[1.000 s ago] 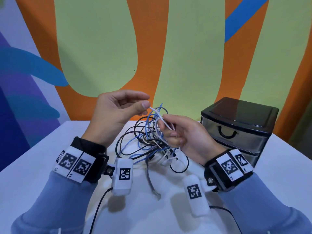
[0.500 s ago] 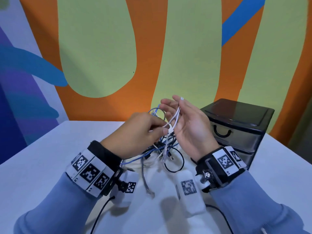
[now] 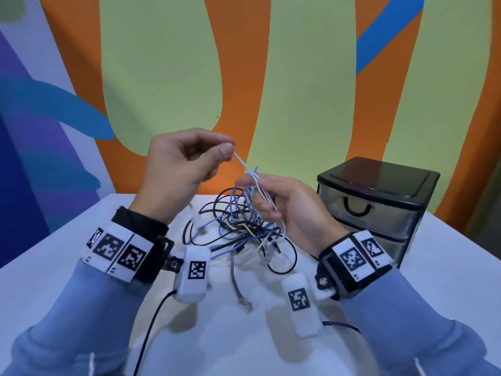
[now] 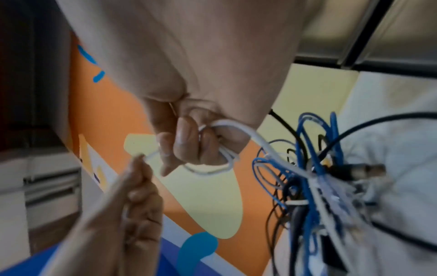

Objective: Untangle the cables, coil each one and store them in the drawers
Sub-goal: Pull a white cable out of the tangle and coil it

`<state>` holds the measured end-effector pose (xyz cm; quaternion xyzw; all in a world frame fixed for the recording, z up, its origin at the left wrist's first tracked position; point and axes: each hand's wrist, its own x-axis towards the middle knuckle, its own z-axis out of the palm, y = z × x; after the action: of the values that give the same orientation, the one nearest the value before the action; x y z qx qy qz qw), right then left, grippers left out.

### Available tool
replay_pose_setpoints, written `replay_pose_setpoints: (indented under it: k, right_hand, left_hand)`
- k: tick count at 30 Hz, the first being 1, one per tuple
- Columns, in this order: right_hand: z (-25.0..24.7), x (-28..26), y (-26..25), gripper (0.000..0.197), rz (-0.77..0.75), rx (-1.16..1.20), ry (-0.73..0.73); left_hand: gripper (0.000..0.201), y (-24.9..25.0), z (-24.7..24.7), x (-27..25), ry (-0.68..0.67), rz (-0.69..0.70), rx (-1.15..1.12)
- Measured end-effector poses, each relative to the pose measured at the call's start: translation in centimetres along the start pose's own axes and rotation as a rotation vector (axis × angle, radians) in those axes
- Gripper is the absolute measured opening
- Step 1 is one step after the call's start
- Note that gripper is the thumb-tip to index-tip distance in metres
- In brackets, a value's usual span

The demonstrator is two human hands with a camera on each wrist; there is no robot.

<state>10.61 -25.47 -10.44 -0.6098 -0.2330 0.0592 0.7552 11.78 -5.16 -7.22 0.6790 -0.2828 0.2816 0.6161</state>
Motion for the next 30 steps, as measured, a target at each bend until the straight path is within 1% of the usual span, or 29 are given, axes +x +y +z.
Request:
replay_pose_setpoints:
  k: [1,3,6,8,9,10,12,15,18,19,21,23,25,26,28,30]
  right_hand:
    - [0.0,-0.1,-0.3,0.031,0.015,0.068,-0.042]
    - [-0.1,-0.3,-0.9,0.026,0.05,0.198,-0.116]
    - [-0.3,-0.4,-1.1,0.026,0.082,0.362,-0.183]
    - [-0.5,-0.5,-1.1,0.029,0.073,0.421,-0.198]
    - [-0.6,-0.4,-1.1,0.03,0.066,0.438,-0.196]
    - [-0.5,-0.3,-1.0,0.031,0.06,0.448,-0.185]
    - [-0.3,0.0,-0.6,0.031,0.033,0.436,-0.14]
    - [0.3,0.2,0.2,0.03,-0.014,0.394,-0.057]
    - [0.4,0.4,0.5,0.031,-0.07,0.296,0.067]
    - [0.3,0.5,0.6,0.031,-0.094,0.252,0.123]
    - [0.0,0.6,0.6,0.032,-0.136,0.151,0.23]
    - [-0.2,0.7,0.8,0.034,-0.164,0.038,0.292]
    - [-0.1,0.7,1.0,0.036,-0.186,-0.053,0.321]
    - [0.0,0.7,1.1,0.036,-0.199,-0.089,0.33]
    - [0.1,0.7,1.3,0.038,-0.23,-0.198,0.364]
    - [-0.1,0.6,1.5,0.039,-0.262,-0.37,0.427]
  left_hand:
    - [0.009,-0.4,-0.2,0.2,0.037,0.013,0.023]
    - [0.005,-0.9,-0.2,0.1,0.048,0.043,0.093]
    - [0.004,-1.7,0.5,-0.4,-0.035,0.099,0.241]
    - [0.008,-2.1,1.0,-0.6,-0.092,0.166,0.376]
    - [0.01,-2.2,1.4,-0.7,-0.096,0.189,0.431]
    - [0.01,-2.3,1.7,-0.8,-0.089,0.188,0.458]
    - [0.008,-2.3,2.4,-1.0,-0.099,0.098,0.408]
    - [0.01,-1.7,3.1,-1.6,-0.158,-0.089,0.243]
    - [0.013,-1.0,3.4,-1.8,-0.167,-0.292,-0.037]
    - [0.017,-0.8,3.4,-1.7,-0.16,-0.345,-0.098]
    - [0.023,-0.5,3.5,-1.5,-0.141,-0.409,-0.153]
    - [0.024,-0.4,3.8,-1.6,-0.161,-0.4,-0.131]
    - [0.039,-0.7,4.1,-2.0,-0.196,-0.357,-0.074]
    - [0.045,-1.0,4.2,-2.1,-0.192,-0.342,-0.055]
    - [0.047,-1.3,4.2,-2.1,-0.157,-0.326,-0.028]
    - [0.045,-1.3,4.2,-2.1,-0.128,-0.318,-0.015]
